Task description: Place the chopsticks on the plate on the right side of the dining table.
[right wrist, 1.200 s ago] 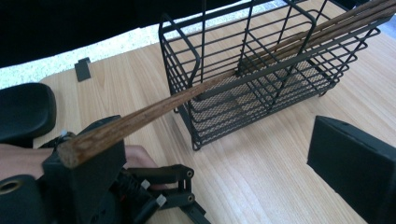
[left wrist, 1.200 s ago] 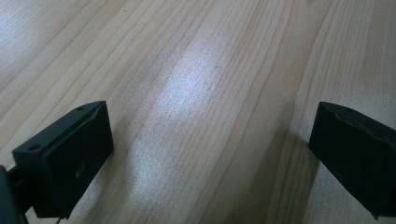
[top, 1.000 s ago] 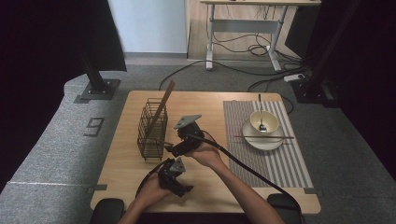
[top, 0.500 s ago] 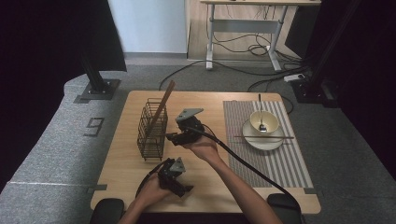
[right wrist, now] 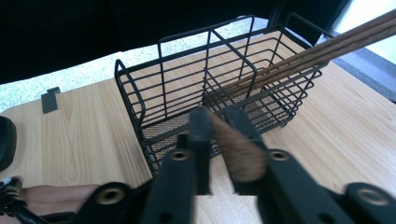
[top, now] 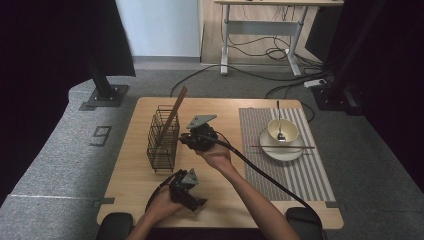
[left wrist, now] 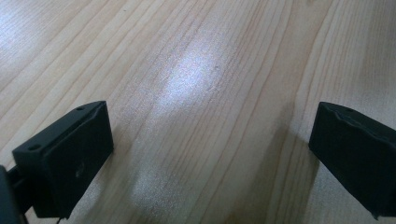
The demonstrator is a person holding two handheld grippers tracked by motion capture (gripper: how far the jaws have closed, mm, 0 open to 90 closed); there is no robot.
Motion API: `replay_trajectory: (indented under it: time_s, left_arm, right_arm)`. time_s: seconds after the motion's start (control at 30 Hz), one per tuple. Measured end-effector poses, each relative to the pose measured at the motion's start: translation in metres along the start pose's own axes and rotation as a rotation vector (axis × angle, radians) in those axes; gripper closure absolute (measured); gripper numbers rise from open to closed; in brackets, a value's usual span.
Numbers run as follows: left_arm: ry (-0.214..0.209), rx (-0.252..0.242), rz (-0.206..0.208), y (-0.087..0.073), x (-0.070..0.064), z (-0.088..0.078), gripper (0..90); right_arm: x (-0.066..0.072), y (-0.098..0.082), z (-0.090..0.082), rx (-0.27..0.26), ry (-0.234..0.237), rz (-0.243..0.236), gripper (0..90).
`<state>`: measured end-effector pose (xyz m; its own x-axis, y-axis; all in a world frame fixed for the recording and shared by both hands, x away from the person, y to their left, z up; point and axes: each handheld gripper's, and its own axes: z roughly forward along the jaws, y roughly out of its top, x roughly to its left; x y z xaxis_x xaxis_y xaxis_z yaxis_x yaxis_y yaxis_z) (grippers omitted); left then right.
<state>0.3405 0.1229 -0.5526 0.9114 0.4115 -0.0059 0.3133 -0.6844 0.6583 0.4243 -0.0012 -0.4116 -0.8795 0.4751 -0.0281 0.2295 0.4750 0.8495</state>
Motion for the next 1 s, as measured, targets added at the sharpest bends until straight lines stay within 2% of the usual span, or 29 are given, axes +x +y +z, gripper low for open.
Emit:
replay_trajectory:
  time_s: [0.27, 0.47, 0.8, 1.0]
  left_arm:
    - [0.000, 0.000, 0.000, 0.000, 0.000, 0.000, 0.0]
    - [-0.001, 0.000, -0.001, 0.000, 0.000, 0.000, 0.0]
    - [-0.001, 0.001, 0.001, 0.000, 0.000, 0.000, 0.0]
    - [-0.002, 0.002, 0.004, 0.000, 0.000, 0.000, 0.0]
  right_arm:
    - [0.001, 0.004, -0.007, 0.000, 0.015, -0.031, 83.0]
    - [0.001, 0.009, -0.018, 0.005, 0.039, -0.035, 83.0]
    - [0.000, 0.016, -0.045, 0.018, 0.057, -0.057, 83.1]
    - [-0.003, 0.021, -0.061, -0.003, 0.086, -0.039, 83.2]
